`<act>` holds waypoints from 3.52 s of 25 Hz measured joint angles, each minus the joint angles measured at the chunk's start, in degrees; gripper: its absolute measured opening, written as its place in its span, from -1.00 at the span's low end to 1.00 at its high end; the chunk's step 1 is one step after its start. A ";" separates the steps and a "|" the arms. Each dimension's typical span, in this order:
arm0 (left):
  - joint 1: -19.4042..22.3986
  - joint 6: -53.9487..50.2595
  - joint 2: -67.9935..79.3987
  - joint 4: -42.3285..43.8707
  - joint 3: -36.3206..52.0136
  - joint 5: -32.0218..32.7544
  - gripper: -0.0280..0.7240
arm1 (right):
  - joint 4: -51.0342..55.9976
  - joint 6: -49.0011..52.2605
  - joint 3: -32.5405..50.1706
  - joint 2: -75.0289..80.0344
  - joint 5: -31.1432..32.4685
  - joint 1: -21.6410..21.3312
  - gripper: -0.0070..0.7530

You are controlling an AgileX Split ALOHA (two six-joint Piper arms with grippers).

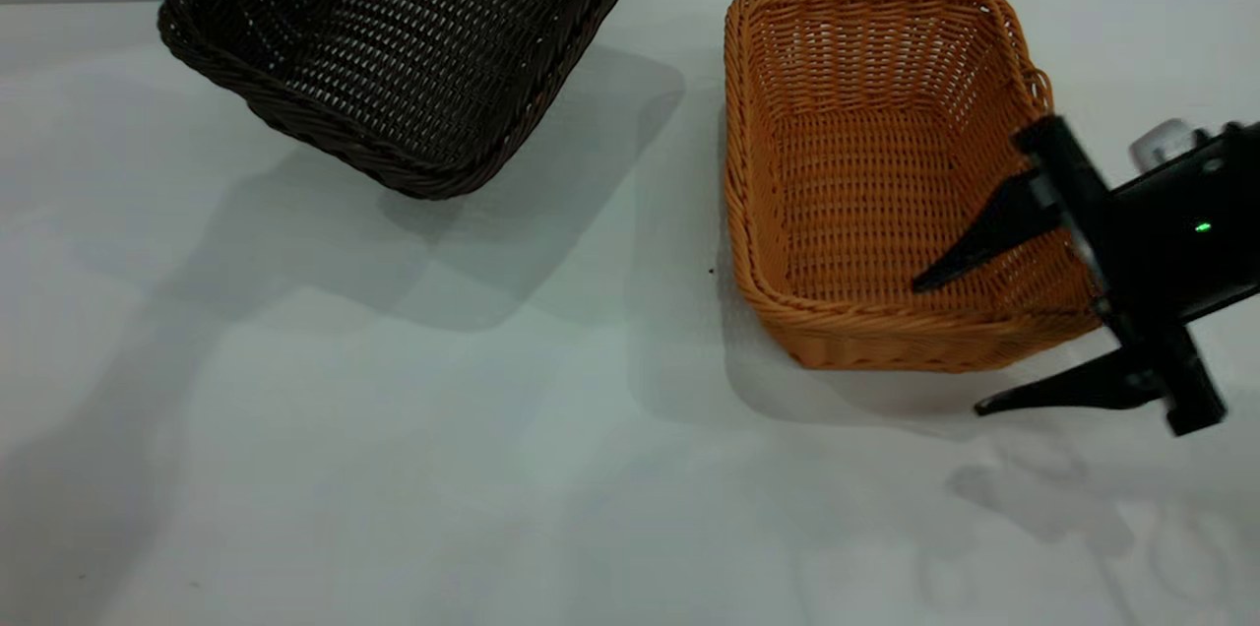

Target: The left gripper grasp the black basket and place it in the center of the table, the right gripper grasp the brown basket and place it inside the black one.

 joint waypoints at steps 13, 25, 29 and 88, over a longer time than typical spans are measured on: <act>0.19 7.06 0.00 0.00 0.00 -0.17 -0.67 | -0.21 -1.56 -9.29 6.59 -3.05 -2.04 -0.39; 0.17 31.09 0.00 -2.95 0.00 6.15 -0.67 | -15.75 -1.18 -23.97 1.90 1.61 -16.89 -0.44; -4.43 49.53 0.06 -9.17 0.00 12.07 -0.67 | -28.73 4.21 -28.87 -0.19 7.59 -16.78 -0.44; 10.05 17.29 -10.77 -13.17 -0.20 22.04 0.33 | -61.52 11.41 -45.85 -0.18 28.54 20.00 -0.46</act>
